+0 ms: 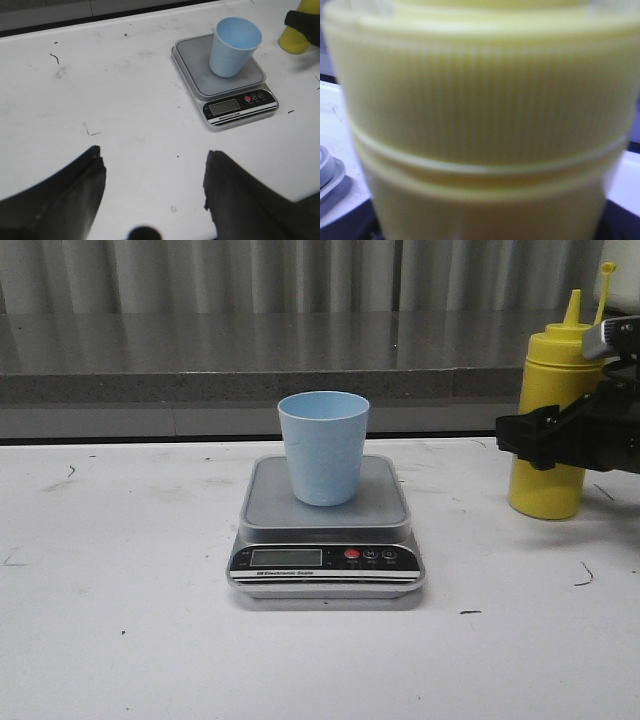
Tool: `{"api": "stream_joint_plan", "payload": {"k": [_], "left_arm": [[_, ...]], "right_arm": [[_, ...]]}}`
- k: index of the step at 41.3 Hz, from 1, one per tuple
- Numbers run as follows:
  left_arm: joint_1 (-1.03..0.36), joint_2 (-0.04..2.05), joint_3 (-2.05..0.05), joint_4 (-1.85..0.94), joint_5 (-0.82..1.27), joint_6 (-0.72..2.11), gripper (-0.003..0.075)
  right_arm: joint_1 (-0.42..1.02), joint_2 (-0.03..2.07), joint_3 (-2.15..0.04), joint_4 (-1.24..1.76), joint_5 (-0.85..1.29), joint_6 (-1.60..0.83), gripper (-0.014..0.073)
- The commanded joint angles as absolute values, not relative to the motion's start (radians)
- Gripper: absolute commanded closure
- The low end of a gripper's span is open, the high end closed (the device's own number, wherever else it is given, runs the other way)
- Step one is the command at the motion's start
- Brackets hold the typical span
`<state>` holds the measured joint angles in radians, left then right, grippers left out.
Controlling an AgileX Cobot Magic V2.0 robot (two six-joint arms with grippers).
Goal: Pour seasoning into cup on scale with both arms
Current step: 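Lower the yellow bottle back onto the table with the right gripper, then open the right gripper and withdraw it from the bottle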
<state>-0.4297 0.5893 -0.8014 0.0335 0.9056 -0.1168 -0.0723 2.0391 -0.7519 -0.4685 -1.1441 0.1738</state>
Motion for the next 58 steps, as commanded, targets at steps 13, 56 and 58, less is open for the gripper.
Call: {"api": "stream_joint_plan", "payload": {"k": [13, 56, 58], "left_arm": [[-0.428, 0.593, -0.827, 0.035, 0.841, -0.125, 0.0292], [-0.428, 0.593, -0.827, 0.035, 0.841, -0.125, 0.0292], [-0.428, 0.593, -0.827, 0.035, 0.841, -0.125, 0.0292]], "right_arm": [[-0.078, 1.974, -0.731, -0.414, -1.267, 0.153, -0.0059], [0.149, 0.917, -0.515, -0.832, 0.144, 0.882, 0.0055], [0.202, 0.893, -0.541, -0.829, 0.233, 0.881, 0.0055]]}}
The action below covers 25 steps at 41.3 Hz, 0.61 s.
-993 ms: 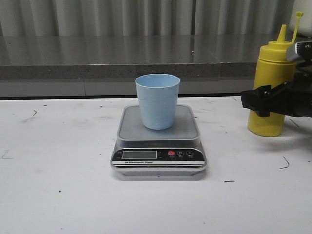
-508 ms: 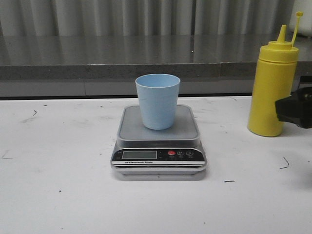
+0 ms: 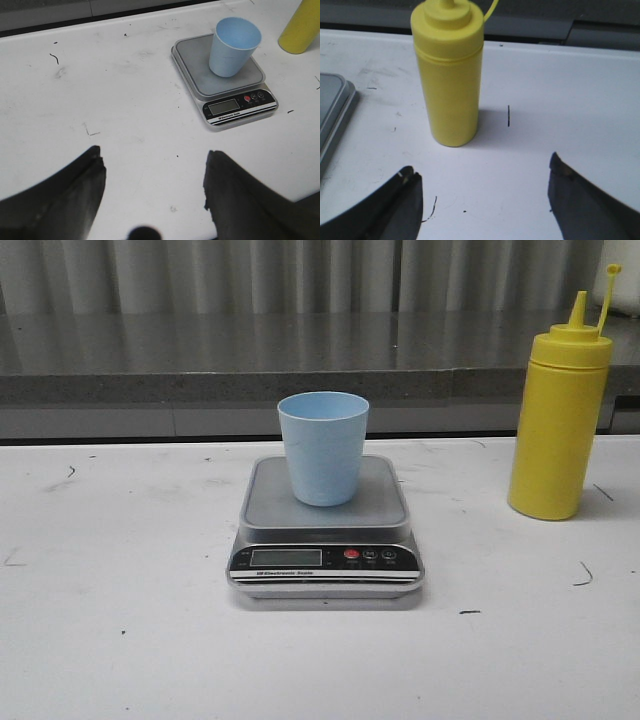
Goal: Pour seasoning into cup on scale with both arms
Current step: 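Open the right gripper and withdraw it from the bottle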
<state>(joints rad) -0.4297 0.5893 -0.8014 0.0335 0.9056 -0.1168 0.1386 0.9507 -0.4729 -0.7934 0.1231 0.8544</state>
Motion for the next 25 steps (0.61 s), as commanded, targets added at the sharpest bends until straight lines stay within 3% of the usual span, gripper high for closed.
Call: {"api": "stream_joint_plan", "payload": {"k": [1, 11, 17, 25], "left_arm": [[-0.428, 0.593, -0.827, 0.035, 0.841, -0.125, 0.0292], [-0.428, 0.593, -0.827, 0.035, 0.841, -0.125, 0.0292], [-0.428, 0.593, -0.827, 0.035, 0.841, -0.125, 0.0292], [-0.428, 0.593, -0.827, 0.035, 0.841, -0.125, 0.0292]], "right_arm": [[0.226, 0.881, -0.559, -0.823, 0.27, 0.88, 0.0055], [0.488, 0.856, -0.731, -0.6, 0.646, 0.621, 0.0055], [0.502, 0.836, -0.819, -0.43, 0.81, 0.438, 0.0055], [0.502, 0.742, -0.824, -0.217, 0.844, 0.29, 0.0055]]}}
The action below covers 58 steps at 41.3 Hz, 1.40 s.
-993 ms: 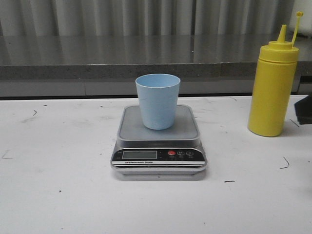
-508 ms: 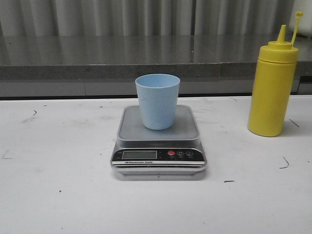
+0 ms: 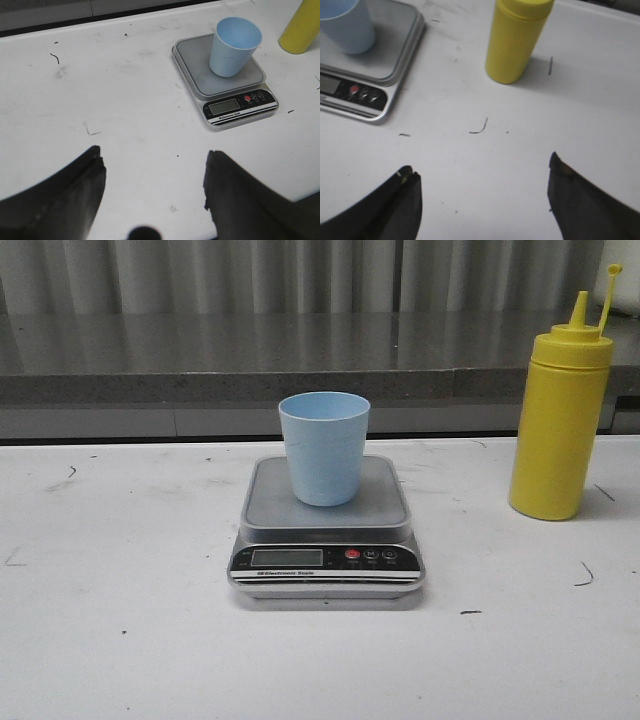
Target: Pour seasoning into cup on scale with both arms
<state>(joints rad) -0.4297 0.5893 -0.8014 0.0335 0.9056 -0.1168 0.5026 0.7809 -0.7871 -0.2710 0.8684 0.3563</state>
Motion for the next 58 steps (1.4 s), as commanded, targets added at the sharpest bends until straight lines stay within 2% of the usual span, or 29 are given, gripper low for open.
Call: {"api": "stream_joint_plan", "payload": {"k": [1, 20, 24, 27, 32, 35, 38, 41, 58], "left_arm": [[-0.428, 0.593, -0.827, 0.035, 0.841, -0.125, 0.0292], [-0.428, 0.593, -0.827, 0.035, 0.831, -0.125, 0.0293], [-0.428, 0.593, -0.827, 0.034, 0.829, -0.125, 0.0293], [-0.428, 0.593, -0.827, 0.034, 0.833, -0.125, 0.0312], [-0.428, 0.593, -0.827, 0.034, 0.837, -0.125, 0.0464], [-0.428, 0.593, -0.827, 0.034, 0.837, -0.125, 0.058], [-0.428, 0.593, -0.827, 0.034, 0.837, -0.125, 0.068], [-0.428, 0.593, -0.827, 0.034, 0.837, -0.125, 0.0739], [-0.432, 0.581, -0.827, 0.034, 0.837, -0.125, 0.074]], "right_arm": [[0.502, 0.727, -0.823, -0.209, 0.847, 0.284, 0.0055], [0.502, 0.562, -0.823, -0.202, 0.91, 0.276, 0.0067], [0.502, 0.562, -0.823, -0.202, 0.909, 0.276, 0.0176], [0.502, 0.562, -0.823, -0.202, 0.909, 0.276, 0.0335], [0.502, 0.562, -0.823, -0.202, 0.909, 0.276, 0.0564], [0.502, 0.562, -0.823, -0.202, 0.909, 0.276, 0.0662], [0.502, 0.562, -0.823, -0.203, 0.91, 0.276, 0.0659], [0.502, 0.562, -0.823, -0.203, 0.911, 0.276, 0.0662], [0.502, 0.562, -0.823, -0.203, 0.911, 0.276, 0.0662]]}}
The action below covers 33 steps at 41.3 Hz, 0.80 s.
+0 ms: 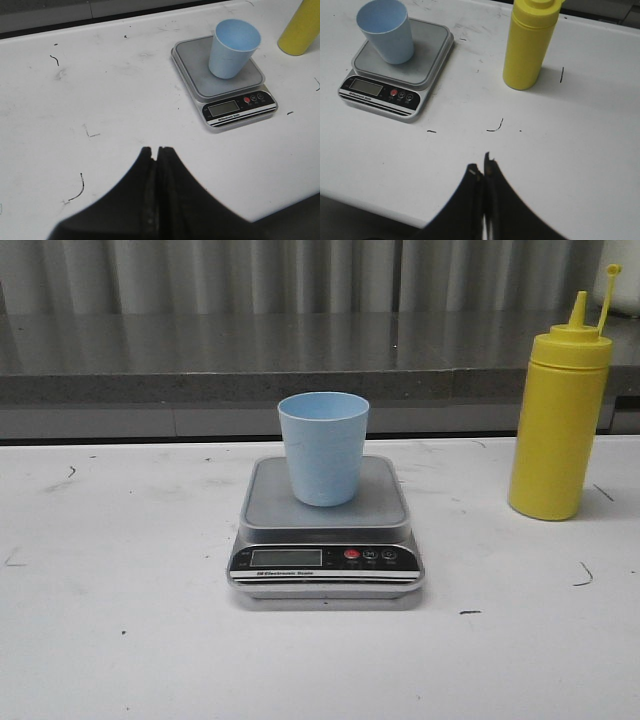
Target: Pour seasoning into cup on scale with both arms
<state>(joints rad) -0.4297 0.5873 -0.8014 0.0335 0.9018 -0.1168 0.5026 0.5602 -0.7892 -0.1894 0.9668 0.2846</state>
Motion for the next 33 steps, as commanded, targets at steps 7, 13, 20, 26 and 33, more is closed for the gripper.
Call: {"api": "stream_joint_plan", "payload": {"k": [7, 13, 20, 26, 33], "left_arm": [[-0.379, 0.536, -0.809, 0.031, 0.824, -0.125, 0.074], [-0.265, 0.435, -0.716, 0.068, 0.69, -0.125, 0.074], [-0.153, 0.288, -0.491, 0.091, 0.437, -0.125, 0.074], [-0.078, 0.164, -0.295, 0.088, 0.268, -0.125, 0.074], [-0.029, 0.059, -0.141, 0.031, 0.156, -0.125, 0.074]], "right_arm": [[0.502, 0.562, -0.823, -0.203, 0.913, 0.276, 0.0662], [0.502, 0.562, -0.823, -0.203, 0.915, 0.276, 0.0662], [0.502, 0.562, -0.823, -0.203, 0.919, 0.276, 0.0662], [0.502, 0.562, -0.823, -0.203, 0.919, 0.276, 0.0662], [0.502, 0.562, -0.823, -0.203, 0.92, 0.276, 0.0662]]}}
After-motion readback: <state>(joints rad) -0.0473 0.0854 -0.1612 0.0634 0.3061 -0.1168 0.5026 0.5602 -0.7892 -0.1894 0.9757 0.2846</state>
